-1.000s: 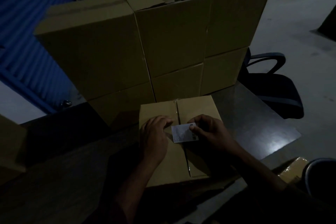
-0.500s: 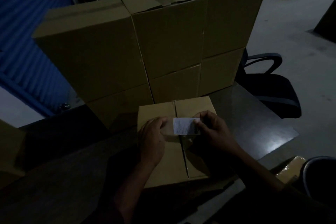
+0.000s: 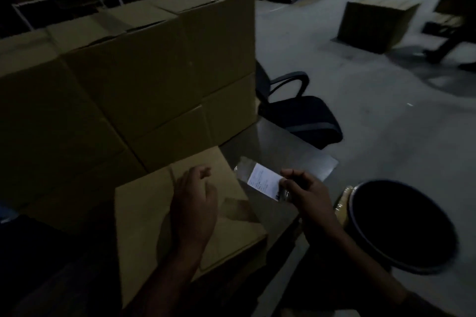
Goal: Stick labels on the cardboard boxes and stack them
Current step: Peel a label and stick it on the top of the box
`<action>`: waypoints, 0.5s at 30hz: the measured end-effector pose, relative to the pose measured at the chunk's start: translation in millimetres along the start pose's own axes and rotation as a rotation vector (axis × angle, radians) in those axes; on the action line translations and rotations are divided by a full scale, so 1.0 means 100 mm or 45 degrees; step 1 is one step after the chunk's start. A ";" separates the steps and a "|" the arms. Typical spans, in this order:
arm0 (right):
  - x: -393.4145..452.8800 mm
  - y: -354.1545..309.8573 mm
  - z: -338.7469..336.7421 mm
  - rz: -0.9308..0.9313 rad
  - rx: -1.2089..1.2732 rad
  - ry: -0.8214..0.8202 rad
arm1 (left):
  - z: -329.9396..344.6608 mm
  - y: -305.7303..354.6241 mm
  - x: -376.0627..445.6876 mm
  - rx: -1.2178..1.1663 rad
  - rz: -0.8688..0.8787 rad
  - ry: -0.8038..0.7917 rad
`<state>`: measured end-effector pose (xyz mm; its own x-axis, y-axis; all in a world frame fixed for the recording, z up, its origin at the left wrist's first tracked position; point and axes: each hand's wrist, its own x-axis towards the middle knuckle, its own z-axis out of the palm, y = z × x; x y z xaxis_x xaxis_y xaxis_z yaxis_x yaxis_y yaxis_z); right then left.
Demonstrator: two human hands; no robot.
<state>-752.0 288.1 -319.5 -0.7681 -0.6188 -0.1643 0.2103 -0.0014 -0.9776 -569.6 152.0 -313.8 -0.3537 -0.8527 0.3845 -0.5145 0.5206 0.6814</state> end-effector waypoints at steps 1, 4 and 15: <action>0.01 0.03 -0.17 0.001 0.025 0.070 | 0.14 0.19 -0.03 -0.028 0.071 -0.051; -0.01 0.08 -0.71 0.038 0.066 0.276 | 0.64 0.73 -0.15 -0.145 0.226 -0.288; -0.03 0.78 -2.57 0.357 -0.215 1.008 | 2.50 1.42 -0.79 -0.062 0.382 -1.272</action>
<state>-888.4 492.1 -429.2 -0.9103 0.1524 -0.3848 0.4112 0.2260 -0.8831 -810.6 304.0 -402.9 -0.9582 -0.2534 -0.1330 -0.2747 0.6841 0.6757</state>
